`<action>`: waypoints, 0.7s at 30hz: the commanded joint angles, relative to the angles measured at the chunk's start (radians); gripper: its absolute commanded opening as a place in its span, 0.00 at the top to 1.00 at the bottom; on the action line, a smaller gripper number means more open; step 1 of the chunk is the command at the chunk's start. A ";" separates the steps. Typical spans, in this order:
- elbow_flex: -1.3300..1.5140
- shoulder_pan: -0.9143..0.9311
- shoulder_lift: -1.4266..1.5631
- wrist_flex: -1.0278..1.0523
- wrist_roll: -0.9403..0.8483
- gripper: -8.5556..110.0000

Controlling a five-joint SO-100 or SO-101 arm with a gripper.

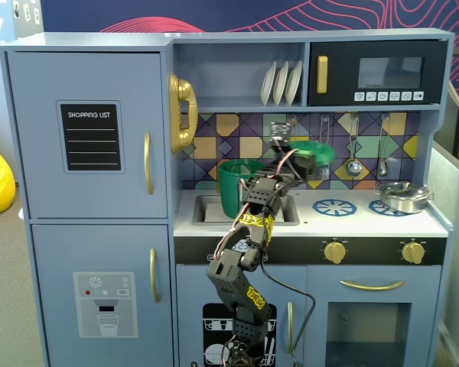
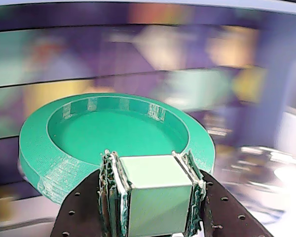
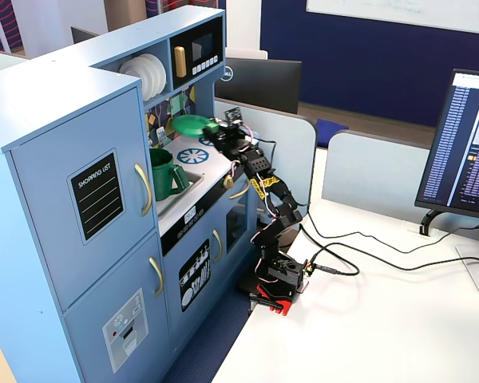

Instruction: Take off the lid from the green recipient and place it on the counter

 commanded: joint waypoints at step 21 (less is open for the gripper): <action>0.400 0.097 -0.175 -0.557 -0.061 0.93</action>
